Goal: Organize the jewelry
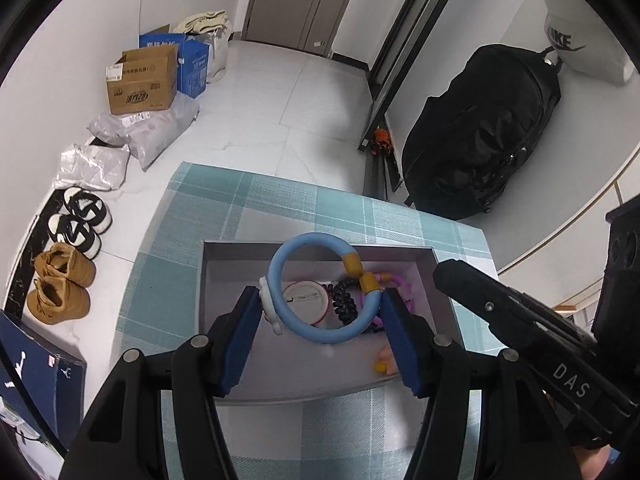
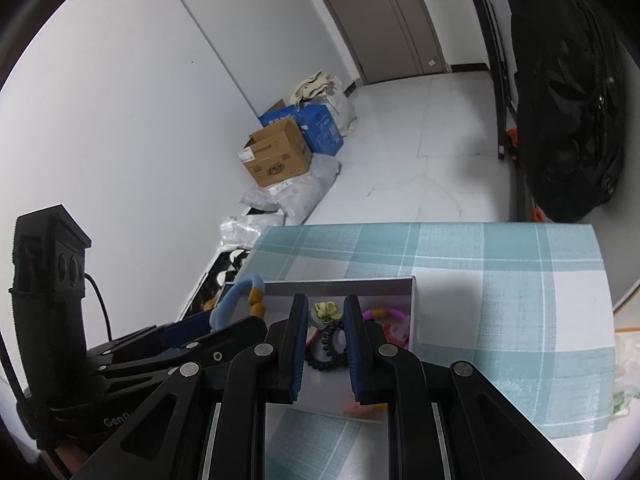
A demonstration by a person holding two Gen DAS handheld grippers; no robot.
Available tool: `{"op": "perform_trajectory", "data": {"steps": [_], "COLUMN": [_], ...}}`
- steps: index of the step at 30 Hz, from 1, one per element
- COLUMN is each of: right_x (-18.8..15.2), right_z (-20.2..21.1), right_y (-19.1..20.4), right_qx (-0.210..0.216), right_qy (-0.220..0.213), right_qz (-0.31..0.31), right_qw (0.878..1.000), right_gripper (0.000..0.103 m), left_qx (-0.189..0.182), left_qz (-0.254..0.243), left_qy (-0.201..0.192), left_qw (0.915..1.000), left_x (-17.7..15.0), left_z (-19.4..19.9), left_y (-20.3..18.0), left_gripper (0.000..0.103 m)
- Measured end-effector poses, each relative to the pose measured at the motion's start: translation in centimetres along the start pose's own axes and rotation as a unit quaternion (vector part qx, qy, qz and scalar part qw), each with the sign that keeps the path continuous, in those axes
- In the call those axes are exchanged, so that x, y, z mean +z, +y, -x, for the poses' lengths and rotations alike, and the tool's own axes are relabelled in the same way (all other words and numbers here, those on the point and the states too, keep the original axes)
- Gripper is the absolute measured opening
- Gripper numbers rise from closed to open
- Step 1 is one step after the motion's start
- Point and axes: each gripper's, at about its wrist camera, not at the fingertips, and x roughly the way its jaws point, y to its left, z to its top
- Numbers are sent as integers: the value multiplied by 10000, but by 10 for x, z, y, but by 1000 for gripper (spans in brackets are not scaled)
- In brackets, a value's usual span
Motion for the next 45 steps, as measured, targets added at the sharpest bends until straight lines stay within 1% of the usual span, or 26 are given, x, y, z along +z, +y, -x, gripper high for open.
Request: {"op": "perform_trajectory", "data": {"steps": [4,8,10,12,13,14,15,17,19,20,22,23,24,26,29,31,33,36,41,45], "right_x": [-2,-1,0,-1,-1,-2,-2,-2,-1,0,0,-1,-2,-5,-9,-11,-14,-19,-26,-34], "right_z": [-5,-9,-11,-14,-14,-14,-13,-8,-4,0,7,10,12,17,22,28,35,44,58,73], "right_y": [-12,-20,-22,-23,-23,-22,-22,-27,-31,-33,-33,-32,-31,-28,-21,-15,-11,-4,6,16], "right_qx": [88,77,201,289,330,332,264,260,316,313,274,221,177,108,71,69,32,61,76,-7], "right_qy": [58,129,172,260,288,283,261,198,144,94,-12,-49,-80,-176,-230,-312,-444,-563,-806,-1158], "right_qz": [-248,-393,-498,-596,-605,-591,-586,-667,-770,-790,-705,-627,-548,-403,-183,-15,129,268,528,818], "right_qw": [9996,9991,9984,9975,9972,9973,9976,9972,9964,9963,9971,9978,9983,9990,9995,9995,9989,9980,9953,9899], "right_gripper": [17,17,19,19,19,21,27,32,40,43,43,45,51,56,57,61,67,71,76,80], "left_qx": [-29,-83,-214,-398,-430,-430,-471,-608,-578,-539,-481,-474,-477,-434,-327,-195,-86,-3,143,165], "left_qz": [-33,-42,18,112,157,210,250,315,285,243,204,203,206,190,50,-103,-152,-181,-261,-333], "left_qy": [117,137,221,337,337,340,358,413,404,383,303,252,190,75,-99,-214,-336,-466,-910,-1279], "left_qw": [9999,9999,9995,9986,9984,9983,9979,9968,9971,9975,9982,9984,9985,9988,9994,9995,9993,9987,9954,9911], "left_x": [1,3,3,3,3,3,4,3,2,2,1,1,0,-1,-3,-4,-7,-9,-11,-13], "left_z": [-5,-7,-10,-13,-13,-13,-13,-13,-12,-10,-6,-4,-1,4,11,17,22,30,50,63], "left_y": [-1,-1,1,2,3,4,5,8,7,7,6,7,7,7,3,-1,-2,-4,-10,-18], "left_gripper": [56,56,56,56,56,56,56,56,57,57,57,57,57,57,58,58,58,59,59,59]}}
